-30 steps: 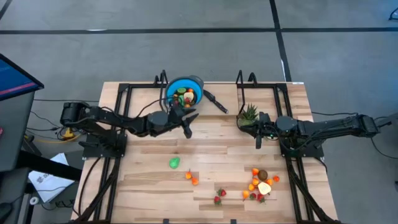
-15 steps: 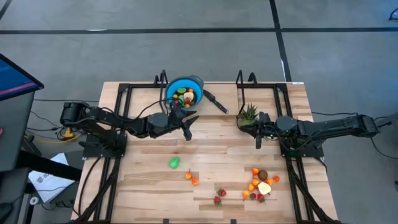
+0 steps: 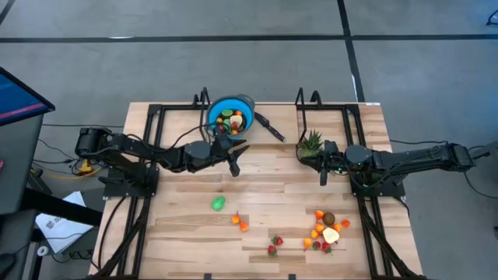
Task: Pick & Place Fruit
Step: Put the avocado into the basket
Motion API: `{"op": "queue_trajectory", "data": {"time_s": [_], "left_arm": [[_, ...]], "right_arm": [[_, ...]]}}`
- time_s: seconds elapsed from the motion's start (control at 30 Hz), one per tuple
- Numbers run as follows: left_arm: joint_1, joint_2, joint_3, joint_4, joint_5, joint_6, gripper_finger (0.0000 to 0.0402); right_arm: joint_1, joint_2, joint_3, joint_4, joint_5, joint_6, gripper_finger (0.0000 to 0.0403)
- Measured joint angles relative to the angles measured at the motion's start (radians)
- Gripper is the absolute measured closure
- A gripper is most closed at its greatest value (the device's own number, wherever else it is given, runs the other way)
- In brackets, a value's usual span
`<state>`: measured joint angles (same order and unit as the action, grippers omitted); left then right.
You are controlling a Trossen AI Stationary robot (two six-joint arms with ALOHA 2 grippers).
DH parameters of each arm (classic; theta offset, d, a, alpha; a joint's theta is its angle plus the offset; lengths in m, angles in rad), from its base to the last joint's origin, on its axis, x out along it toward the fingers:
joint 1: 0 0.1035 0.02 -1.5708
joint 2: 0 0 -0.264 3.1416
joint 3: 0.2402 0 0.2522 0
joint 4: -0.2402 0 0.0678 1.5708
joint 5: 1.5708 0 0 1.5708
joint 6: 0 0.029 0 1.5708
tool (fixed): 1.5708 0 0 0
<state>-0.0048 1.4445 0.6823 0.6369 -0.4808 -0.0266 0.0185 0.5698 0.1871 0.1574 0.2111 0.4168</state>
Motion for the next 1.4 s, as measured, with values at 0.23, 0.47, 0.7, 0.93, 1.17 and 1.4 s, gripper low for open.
{"op": "queue_trajectory", "data": {"time_s": [0.23,0.47,0.7,0.93,1.17,1.4], "left_arm": [[-0.017,-0.009,-0.004,-0.002,0.020,0.053,0.0357],[-0.018,-0.147,-0.125,0.037,0.080,0.049,0.0399],[-0.059,-0.320,-0.215,0.046,0.231,0.046,0.0398],[-0.118,-0.395,-0.227,0.047,0.252,0.048,0.0396],[-0.163,-0.405,-0.227,0.043,0.252,0.045,0.0394],[-0.198,-0.375,-0.227,0.045,0.251,0.037,0.0394]], "right_arm": [[0.000,0.000,0.000,0.000,0.000,0.002,0.0401],[0.000,0.000,0.000,0.000,0.000,0.002,0.0401],[-0.001,0.000,0.000,0.000,0.000,-0.005,0.0401],[-0.001,0.000,0.000,0.000,0.000,-0.006,0.0401],[0.000,0.000,0.000,0.000,0.000,-0.006,0.0401],[0.000,0.000,0.000,0.000,0.000,-0.008,0.0401]]}}
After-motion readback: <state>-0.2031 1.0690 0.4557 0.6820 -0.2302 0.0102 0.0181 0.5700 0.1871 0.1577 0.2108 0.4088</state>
